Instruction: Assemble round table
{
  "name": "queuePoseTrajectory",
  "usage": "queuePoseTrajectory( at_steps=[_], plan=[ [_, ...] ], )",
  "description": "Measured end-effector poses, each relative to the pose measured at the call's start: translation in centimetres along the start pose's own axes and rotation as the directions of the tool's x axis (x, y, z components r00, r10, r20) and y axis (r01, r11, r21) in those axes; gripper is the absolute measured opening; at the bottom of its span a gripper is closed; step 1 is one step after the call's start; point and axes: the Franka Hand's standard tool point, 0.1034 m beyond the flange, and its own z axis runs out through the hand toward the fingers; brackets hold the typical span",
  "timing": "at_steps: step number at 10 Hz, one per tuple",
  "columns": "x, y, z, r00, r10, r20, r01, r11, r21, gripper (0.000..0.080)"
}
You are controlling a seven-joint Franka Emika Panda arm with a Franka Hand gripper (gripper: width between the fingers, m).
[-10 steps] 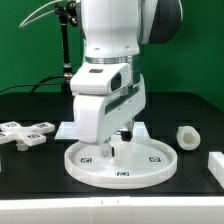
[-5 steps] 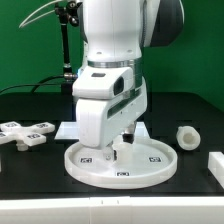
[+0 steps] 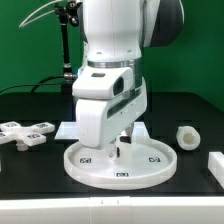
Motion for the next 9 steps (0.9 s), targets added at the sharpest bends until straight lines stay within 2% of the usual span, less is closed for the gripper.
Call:
queuePoseTrajectory(
  at_steps=[4,9],
  plan=[
    [0.2,0.1,0.0,1.0,0.001,0.0,-0.001,1.0,0.001,0.0403],
    [4.0,3.2,-0.1,0.999,-0.018,-0.034,0.017,1.0,-0.02,0.0406]
  ],
)
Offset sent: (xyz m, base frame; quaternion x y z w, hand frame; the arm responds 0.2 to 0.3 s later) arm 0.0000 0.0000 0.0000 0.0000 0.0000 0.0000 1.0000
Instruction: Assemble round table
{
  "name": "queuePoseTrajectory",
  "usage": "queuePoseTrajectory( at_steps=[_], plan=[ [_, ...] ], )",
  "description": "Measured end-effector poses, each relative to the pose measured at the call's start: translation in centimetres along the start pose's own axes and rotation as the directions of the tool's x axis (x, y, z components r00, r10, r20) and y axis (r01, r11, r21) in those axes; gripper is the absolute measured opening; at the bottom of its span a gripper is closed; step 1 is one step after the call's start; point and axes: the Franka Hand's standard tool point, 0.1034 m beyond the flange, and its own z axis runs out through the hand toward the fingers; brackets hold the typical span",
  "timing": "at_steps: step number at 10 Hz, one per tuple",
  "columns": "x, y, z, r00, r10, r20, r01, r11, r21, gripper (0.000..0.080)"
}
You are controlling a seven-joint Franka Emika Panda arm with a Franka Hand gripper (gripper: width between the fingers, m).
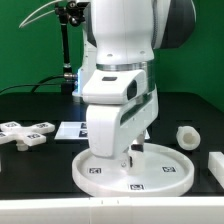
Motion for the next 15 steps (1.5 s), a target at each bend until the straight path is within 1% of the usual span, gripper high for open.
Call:
queuePoseTrajectory(
  at_steps=[1,3,6,9,10,11,12,13,14,15],
  plan=[
    [1.0,0.6,0.0,1.0,-0.007,-0.01,0.007,1.0,-0.005,0.0406],
    [2.9,1.3,0.2,1.0,-0.006,-0.026,0.006,1.0,-0.016,0.0406],
    [3.8,1.0,0.3,1.0,0.011,-0.025,-0.011,1.0,-0.007,0.0406],
    [3.8,1.0,0.3,1.0,0.017,-0.025,-0.017,1.0,-0.007,0.0423],
    [3.8,1.0,0.3,1.0,0.017,-0.025,-0.017,1.0,-0.007,0.0604],
    [3.8,1.0,0.3,1.0,0.017,-0.025,-0.017,1.0,-0.008,0.0604],
    [3.6,1.1,0.1,1.0,0.018,-0.023,-0.018,1.0,-0.008,0.0636],
    [3.1,1.0,-0.7,1.0,0.023,-0.021,-0.023,1.0,-0.013,0.0646],
    [2.6,0.4,-1.5,0.999,0.037,-0.019,-0.038,0.999,-0.02,0.0646],
    [2.2,-0.5,-2.3,0.996,0.087,-0.019,-0.087,0.996,-0.025,0.0646]
  ],
)
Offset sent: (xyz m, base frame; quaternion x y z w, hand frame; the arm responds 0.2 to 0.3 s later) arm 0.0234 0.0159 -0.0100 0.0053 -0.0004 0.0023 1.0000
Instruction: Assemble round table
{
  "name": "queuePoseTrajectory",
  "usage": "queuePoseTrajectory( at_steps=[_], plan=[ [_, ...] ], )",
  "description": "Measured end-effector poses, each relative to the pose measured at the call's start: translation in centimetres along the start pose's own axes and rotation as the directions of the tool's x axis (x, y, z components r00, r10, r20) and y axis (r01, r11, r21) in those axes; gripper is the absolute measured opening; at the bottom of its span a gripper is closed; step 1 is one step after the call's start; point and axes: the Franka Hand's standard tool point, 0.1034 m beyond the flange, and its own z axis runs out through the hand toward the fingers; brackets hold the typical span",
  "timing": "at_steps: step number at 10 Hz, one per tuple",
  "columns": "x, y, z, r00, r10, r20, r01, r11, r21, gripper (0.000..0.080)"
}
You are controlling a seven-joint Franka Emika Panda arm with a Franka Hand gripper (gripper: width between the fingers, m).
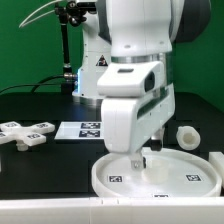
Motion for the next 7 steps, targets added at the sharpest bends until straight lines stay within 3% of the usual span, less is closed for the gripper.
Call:
queuePoseTrajectory(
  at_steps=[2,4,7],
  plan=[
    [-0.6,-2.3,-1.3,0.989,0.148,-0.002,-0.148,0.989,-0.017,0.0649],
    [-0.1,-4.2,-1.4,0.972,0.235,0.002,-0.235,0.972,-0.014,0.0649],
    [0.2,-4.5,-1.3,0.969,0.248,-0.001,-0.248,0.969,-0.017,0.0649]
  ],
)
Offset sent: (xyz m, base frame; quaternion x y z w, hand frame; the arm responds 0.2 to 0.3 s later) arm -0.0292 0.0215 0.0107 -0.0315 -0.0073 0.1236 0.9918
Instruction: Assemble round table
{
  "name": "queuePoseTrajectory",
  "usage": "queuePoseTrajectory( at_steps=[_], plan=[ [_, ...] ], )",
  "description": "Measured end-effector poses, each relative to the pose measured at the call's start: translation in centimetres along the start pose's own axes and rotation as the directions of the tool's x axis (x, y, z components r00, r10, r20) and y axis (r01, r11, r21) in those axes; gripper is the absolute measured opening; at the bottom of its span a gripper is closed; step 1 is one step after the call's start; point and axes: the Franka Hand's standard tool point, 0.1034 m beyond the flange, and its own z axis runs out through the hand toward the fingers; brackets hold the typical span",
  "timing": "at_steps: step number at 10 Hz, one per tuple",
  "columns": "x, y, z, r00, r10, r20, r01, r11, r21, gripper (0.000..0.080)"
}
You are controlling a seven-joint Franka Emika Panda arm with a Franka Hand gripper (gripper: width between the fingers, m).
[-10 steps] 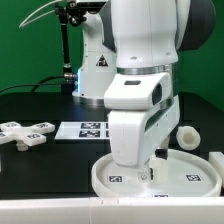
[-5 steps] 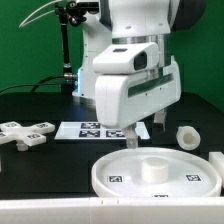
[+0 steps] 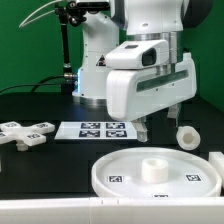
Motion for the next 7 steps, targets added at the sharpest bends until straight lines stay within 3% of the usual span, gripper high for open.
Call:
queuePoseTrajectory(
  at_steps=[2,3,5,7],
  plan=[
    [0.0,-0.1,0.0,1.0,0.028,0.0,-0.028,1.0,0.002,0.0649],
    [0.0,-0.3,0.1,0.986,0.166,-0.002,-0.166,0.986,0.008,0.0649],
    [-0.2,-2.0,0.1,0.909,0.417,0.014,-0.417,0.909,0.014,0.0649],
    [0.1,-3.2,0.6,0.8,0.599,0.028,-0.6,0.799,0.035,0.0649]
  ],
)
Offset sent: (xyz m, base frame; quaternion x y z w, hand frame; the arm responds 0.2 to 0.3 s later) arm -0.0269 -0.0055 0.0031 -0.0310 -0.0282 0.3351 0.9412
